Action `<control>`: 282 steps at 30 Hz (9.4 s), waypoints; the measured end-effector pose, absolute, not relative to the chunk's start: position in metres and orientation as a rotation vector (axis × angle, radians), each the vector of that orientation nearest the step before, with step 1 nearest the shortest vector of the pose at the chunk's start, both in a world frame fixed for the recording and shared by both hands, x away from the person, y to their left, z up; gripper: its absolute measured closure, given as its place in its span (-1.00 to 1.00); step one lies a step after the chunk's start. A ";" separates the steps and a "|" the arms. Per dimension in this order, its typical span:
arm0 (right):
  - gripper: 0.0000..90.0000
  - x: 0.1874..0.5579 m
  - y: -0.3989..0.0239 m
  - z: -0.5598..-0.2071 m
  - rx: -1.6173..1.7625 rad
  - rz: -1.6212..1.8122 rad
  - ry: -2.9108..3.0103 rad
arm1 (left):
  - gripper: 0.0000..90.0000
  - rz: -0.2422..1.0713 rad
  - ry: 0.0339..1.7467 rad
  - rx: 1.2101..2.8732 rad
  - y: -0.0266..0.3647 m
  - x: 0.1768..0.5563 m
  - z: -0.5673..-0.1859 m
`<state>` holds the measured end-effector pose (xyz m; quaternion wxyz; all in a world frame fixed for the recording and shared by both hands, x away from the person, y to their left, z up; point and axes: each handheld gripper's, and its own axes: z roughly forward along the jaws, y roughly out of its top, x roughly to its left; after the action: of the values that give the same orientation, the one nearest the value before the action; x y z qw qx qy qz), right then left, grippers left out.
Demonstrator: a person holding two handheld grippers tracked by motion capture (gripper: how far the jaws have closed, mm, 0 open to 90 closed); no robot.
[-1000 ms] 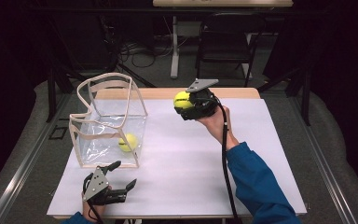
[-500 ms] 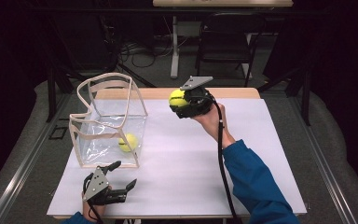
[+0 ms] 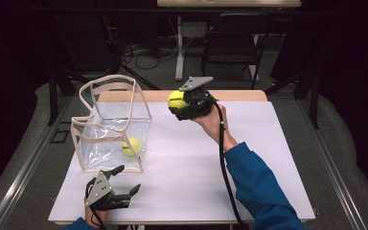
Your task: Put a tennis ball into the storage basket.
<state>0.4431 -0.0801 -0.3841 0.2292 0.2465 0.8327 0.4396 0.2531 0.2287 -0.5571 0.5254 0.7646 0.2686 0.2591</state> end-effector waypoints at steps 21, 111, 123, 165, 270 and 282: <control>-0.41 0.444 -0.063 -0.376 0.634 1.210 2.311 | -0.64 0.617 0.639 1.834 0.229 0.253 -0.557; -0.41 0.444 0.003 -0.334 0.496 1.302 2.310 | -0.64 0.616 0.637 1.825 0.230 0.252 -0.556; -0.41 0.443 0.010 -0.332 0.482 1.310 2.313 | -0.64 0.617 0.636 1.824 0.231 0.252 -0.556; -0.41 0.439 0.036 -0.328 0.422 1.329 2.318 | -0.64 0.616 0.633 1.822 0.231 0.252 -0.555; -0.67 0.440 0.088 -0.362 0.390 1.222 2.511 | -0.64 0.615 0.627 1.813 0.232 0.251 -0.554; -0.98 0.439 0.052 -0.343 0.448 1.302 2.455 | -0.64 0.615 0.625 1.817 0.232 0.251 -0.554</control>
<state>0.4386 0.0520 -0.3432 0.1628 0.1569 0.8606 0.4563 0.2513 0.2317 -0.5545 0.5330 0.7620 0.2622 0.2579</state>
